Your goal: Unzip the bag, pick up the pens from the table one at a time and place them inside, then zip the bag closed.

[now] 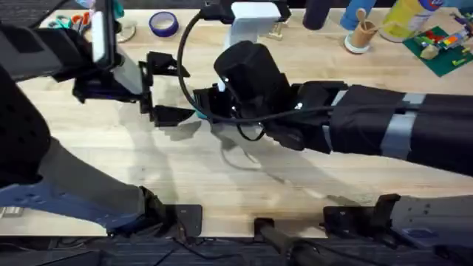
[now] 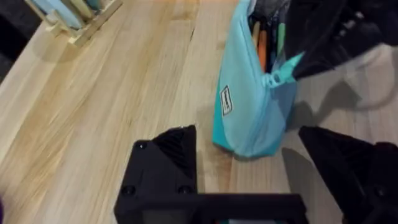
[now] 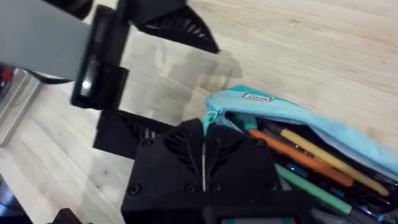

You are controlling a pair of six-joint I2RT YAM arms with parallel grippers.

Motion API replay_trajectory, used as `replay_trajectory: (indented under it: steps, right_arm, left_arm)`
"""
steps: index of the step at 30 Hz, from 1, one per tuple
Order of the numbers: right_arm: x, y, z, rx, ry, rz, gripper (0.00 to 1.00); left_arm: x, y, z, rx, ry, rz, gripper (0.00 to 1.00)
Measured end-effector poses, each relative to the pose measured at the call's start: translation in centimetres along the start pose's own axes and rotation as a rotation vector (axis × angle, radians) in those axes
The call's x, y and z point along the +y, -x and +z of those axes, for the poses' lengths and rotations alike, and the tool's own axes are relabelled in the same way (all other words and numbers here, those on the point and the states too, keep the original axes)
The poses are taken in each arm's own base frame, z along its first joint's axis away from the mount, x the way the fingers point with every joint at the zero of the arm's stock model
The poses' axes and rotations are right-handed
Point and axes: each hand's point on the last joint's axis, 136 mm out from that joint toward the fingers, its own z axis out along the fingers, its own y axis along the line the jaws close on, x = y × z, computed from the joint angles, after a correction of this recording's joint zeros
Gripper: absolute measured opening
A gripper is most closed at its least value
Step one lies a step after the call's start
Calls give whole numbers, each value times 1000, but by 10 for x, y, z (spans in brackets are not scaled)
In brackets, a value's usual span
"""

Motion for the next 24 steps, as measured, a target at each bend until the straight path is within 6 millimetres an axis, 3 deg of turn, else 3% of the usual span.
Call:
replay_trajectory:
  steps: [9, 13, 16, 18, 24]
  right_arm:
    - [0, 0, 0, 1, 3, -3, 31]
    - [1, 0, 0, 1, 3, -3, 31]
    - [0, 0, 0, 1, 2, -3, 31]
    - [0, -1, 0, 3, 1, -3, 31]
    - [-3, -4, 0, 17, -12, -4, 31]
  left_arm:
    - [-6, 16, 33, -18, -86, 15, 983]
    - [-9, 16, 37, -4, -107, -1, 686]
    - [-11, 13, 37, 15, -114, -24, 275]
    - [-11, 12, 37, 25, -117, -28, 73]
    - [-12, 11, 38, 33, -122, -34, 47]
